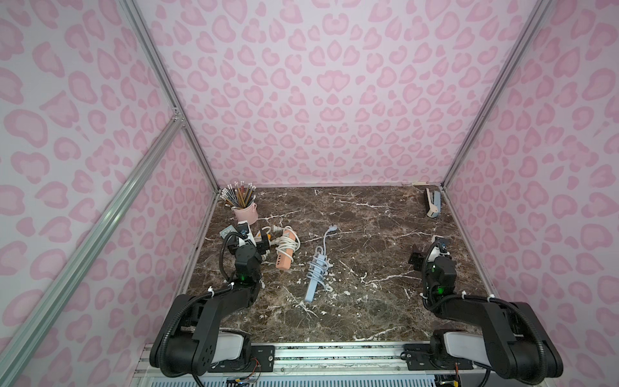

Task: Wrap the cord around the power strip
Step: Reset both arms

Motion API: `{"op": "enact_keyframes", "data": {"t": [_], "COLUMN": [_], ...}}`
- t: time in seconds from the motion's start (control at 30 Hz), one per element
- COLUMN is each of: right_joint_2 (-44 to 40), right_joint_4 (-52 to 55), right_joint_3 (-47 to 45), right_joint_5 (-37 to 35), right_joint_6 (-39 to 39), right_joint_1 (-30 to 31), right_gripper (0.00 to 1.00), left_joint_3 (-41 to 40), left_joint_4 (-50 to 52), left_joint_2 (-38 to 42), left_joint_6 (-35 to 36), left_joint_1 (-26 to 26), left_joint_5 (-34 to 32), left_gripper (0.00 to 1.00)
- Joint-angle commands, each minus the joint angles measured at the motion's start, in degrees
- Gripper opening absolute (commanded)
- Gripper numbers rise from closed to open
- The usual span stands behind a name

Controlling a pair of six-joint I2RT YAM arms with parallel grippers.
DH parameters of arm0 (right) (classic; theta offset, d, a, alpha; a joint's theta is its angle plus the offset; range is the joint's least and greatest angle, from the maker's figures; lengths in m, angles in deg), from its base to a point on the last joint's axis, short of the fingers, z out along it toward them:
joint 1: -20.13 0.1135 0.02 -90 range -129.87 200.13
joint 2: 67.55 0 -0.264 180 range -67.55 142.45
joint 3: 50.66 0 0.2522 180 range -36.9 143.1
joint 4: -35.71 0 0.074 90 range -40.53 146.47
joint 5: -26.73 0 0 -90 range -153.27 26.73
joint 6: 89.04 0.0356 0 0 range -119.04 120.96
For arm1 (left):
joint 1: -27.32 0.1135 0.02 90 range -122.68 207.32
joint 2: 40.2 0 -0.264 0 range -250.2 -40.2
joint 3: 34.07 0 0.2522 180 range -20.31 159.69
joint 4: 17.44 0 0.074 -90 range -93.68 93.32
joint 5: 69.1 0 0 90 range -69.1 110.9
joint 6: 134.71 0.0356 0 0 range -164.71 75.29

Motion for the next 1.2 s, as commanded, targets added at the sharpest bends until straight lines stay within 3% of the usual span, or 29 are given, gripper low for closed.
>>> {"op": "enact_keyframes", "data": {"t": [0.0,0.07,0.13,0.17,0.2,0.23,0.3,0.4,0.5,1.17], "right_joint_2": [4.8,11.0,17.8,15.4,13.2,12.4,15.1,15.0,14.2,14.7], "right_joint_4": [-21.1,-32.2,-43.7,-37.9,-30.5,-24.5,-20.6,-26.0,-20.8,-22.4], "right_joint_3": [-1.8,-4.4,-5.8,-5.0,-2.6,0.0,4.4,1.5,3.5,3.1], "right_joint_5": [9.2,9.6,3.8,0.5,-1.3,-2.8,-6.5,-4.7,-3.6,-3.2], "right_joint_6": [-4.5,-5.0,-6.2,-6.4,-6.1,-5.1,-1.2,-0.3,-1.0,-1.1], "right_joint_1": [0.1,0.5,2.9,4.1,4.7,4.6,2.9,1.4,1.4,1.2], "right_gripper": [0.98,0.98,0.99,0.99,0.99,0.99,0.99,0.99,0.99,0.99], "left_joint_3": [-2.0,-3.0,-3.0,-1.9,-0.7,-1.3,-1.3,-1.7,-0.6,-0.4], "left_joint_4": [-18.3,-19.8,-24.0,-22.7,-16.7,-20.2,-17.8,-18.9,-17.6,-17.4], "left_joint_2": [-4.2,-4.5,-8.3,-8.8,-7.0,-8.2,-7.2,-7.2,-7.7,-7.6], "left_joint_6": [4.0,2.7,1.7,0.4,-1.6,-2.6,-3.0,-2.6,-0.9,-0.8], "left_joint_1": [0.9,1.9,2.7,2.9,4.9,6.8,7.0,6.9,5.4,5.4], "left_joint_5": [5.7,6.4,5.3,3.6,6.6,9.0,8.9,9.1,8.1,8.4], "left_gripper": [0.95,0.98,0.98,0.97,0.98,0.98,0.98,0.98,0.98,0.98]}}
